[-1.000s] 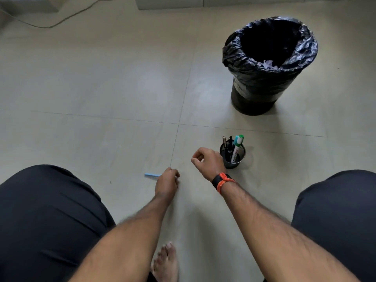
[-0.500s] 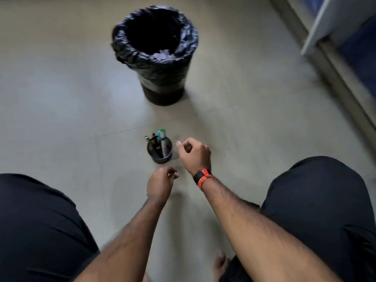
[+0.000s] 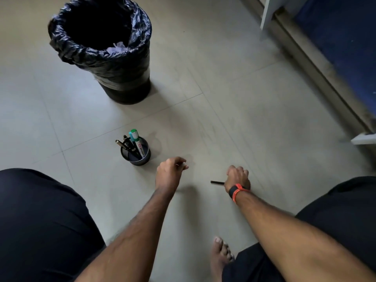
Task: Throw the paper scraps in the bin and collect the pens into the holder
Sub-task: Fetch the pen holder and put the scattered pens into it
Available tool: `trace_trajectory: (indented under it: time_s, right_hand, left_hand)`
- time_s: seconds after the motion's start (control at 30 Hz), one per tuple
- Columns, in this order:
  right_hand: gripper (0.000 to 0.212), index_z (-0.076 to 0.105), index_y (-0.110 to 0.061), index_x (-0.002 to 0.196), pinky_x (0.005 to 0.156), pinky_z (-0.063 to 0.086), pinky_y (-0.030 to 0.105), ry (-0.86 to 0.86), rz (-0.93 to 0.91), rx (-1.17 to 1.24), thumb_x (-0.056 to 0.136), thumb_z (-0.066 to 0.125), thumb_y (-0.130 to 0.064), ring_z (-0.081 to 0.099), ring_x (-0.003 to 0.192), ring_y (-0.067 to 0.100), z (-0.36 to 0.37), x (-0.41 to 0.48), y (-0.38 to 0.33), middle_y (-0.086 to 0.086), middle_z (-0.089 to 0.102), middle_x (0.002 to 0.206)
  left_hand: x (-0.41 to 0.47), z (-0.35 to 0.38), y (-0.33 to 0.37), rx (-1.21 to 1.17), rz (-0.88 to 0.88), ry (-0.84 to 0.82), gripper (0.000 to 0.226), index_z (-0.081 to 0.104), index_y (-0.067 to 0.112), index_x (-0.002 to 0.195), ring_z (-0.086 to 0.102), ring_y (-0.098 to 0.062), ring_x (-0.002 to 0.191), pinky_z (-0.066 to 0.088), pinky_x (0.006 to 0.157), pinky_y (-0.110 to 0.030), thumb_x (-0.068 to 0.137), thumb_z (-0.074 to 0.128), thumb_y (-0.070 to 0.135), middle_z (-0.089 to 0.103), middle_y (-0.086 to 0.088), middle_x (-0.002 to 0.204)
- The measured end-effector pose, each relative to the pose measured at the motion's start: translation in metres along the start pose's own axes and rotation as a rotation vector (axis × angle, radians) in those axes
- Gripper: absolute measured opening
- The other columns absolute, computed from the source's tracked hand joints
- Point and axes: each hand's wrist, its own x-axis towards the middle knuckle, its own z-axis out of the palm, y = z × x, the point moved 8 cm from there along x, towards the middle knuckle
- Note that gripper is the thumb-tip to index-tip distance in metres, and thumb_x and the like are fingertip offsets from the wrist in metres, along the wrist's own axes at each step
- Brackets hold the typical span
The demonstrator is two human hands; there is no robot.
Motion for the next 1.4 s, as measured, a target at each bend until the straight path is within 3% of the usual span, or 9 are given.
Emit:
trace_trajectory:
  time_s: [0.2, 0.37, 0.6, 0.73, 0.87, 1.03, 1.17, 1.27, 1.4]
  right_hand:
    - [0.033, 0.061, -0.016, 0.118, 0.094, 0.047, 0.045, -0.043, 0.184, -0.067, 0.089, 0.048, -0.005, 0.038, 0.125, 0.032, 0.01, 0.007, 0.043, 0.012, 0.049, 0.128]
    - [0.03, 0.063, -0.017, 0.115, 0.097, 0.041, 0.043, -0.024, 0.127, -0.034, 0.09, 0.05, -0.009, 0.043, 0.126, 0.03, 0.007, 0.011, 0.02, 0.008, 0.059, 0.126]
    - [0.009, 0.066, -0.02, 0.073, 0.082, 0.053, 0.03, -0.004, -0.069, 0.537, 0.075, 0.066, -0.012, 0.068, 0.097, 0.032, -0.046, 0.003, -0.09, 0.01, 0.073, 0.098]
    - [0.011, 0.075, -0.016, 0.082, 0.076, 0.046, 0.022, 0.1, -0.183, 0.811, 0.075, 0.068, -0.011, 0.068, 0.093, 0.026, -0.097, -0.012, -0.153, 0.005, 0.076, 0.091]
    - [0.015, 0.07, -0.007, 0.077, 0.07, 0.049, 0.03, 0.177, -0.264, 0.99, 0.079, 0.067, -0.021, 0.067, 0.081, 0.029, -0.123, -0.033, -0.18, 0.006, 0.073, 0.077]
    - [0.016, 0.071, -0.014, 0.087, 0.073, 0.05, 0.029, 0.126, -0.612, 0.904, 0.087, 0.064, -0.029, 0.066, 0.08, 0.022, -0.143, -0.071, -0.236, 0.002, 0.073, 0.083]
    - [0.017, 0.07, -0.019, 0.092, 0.072, 0.051, 0.03, 0.079, -0.824, 0.644, 0.086, 0.065, -0.034, 0.066, 0.082, 0.024, -0.126, -0.098, -0.278, 0.002, 0.073, 0.085]
    - [0.018, 0.068, -0.02, 0.096, 0.074, 0.055, 0.033, 0.076, -0.838, 0.513, 0.085, 0.066, -0.035, 0.066, 0.087, 0.026, -0.105, -0.104, -0.287, 0.004, 0.073, 0.091]
    - [0.022, 0.072, -0.022, 0.096, 0.074, 0.056, 0.036, 0.08, -0.771, 0.439, 0.083, 0.067, -0.039, 0.066, 0.09, 0.029, -0.085, -0.102, -0.287, 0.004, 0.074, 0.094]
  left_hand:
    - [0.0, -0.009, 0.007, -0.031, 0.02, 0.035, 0.009, 0.073, 0.022, 0.094, 0.069, 0.004, 0.081, 0.04, 0.065, -0.001, 0.085, 0.069, 0.021, 0.076, 0.012, 0.076]
    - [-0.003, -0.02, 0.009, -0.063, 0.055, 0.072, 0.008, 0.073, 0.021, 0.091, 0.071, 0.001, 0.081, 0.053, 0.075, -0.017, 0.084, 0.071, 0.02, 0.076, 0.01, 0.076]
    - [0.002, -0.09, 0.047, -0.113, 0.192, 0.289, 0.015, 0.075, 0.016, 0.094, 0.071, -0.003, 0.079, 0.055, 0.077, -0.02, 0.079, 0.076, 0.019, 0.077, 0.003, 0.082]
    - [-0.004, -0.143, 0.046, -0.245, 0.161, 0.495, 0.017, 0.076, 0.017, 0.093, 0.07, -0.004, 0.077, 0.055, 0.077, -0.02, 0.077, 0.078, 0.023, 0.076, 0.004, 0.084]
    - [-0.023, -0.187, 0.023, -0.321, 0.099, 0.685, 0.016, 0.076, 0.019, 0.092, 0.071, -0.006, 0.077, 0.058, 0.078, -0.028, 0.077, 0.078, 0.024, 0.075, 0.004, 0.084]
    - [-0.042, -0.222, -0.003, -0.391, 0.029, 0.855, 0.016, 0.074, 0.019, 0.092, 0.072, -0.008, 0.076, 0.06, 0.077, -0.034, 0.078, 0.078, 0.024, 0.073, 0.008, 0.08]
    - [-0.04, -0.215, -0.007, -0.338, 0.027, 0.833, 0.014, 0.072, 0.018, 0.093, 0.071, -0.006, 0.077, 0.057, 0.077, -0.025, 0.079, 0.077, 0.02, 0.071, 0.009, 0.082]
    - [-0.033, -0.198, -0.016, -0.271, -0.014, 0.759, 0.013, 0.072, 0.019, 0.09, 0.069, -0.003, 0.076, 0.049, 0.07, -0.011, 0.079, 0.077, 0.022, 0.072, 0.008, 0.084]
    - [-0.024, -0.187, -0.033, -0.206, -0.082, 0.694, 0.015, 0.074, 0.019, 0.09, 0.068, -0.005, 0.077, 0.049, 0.074, -0.017, 0.077, 0.078, 0.026, 0.075, 0.005, 0.083]
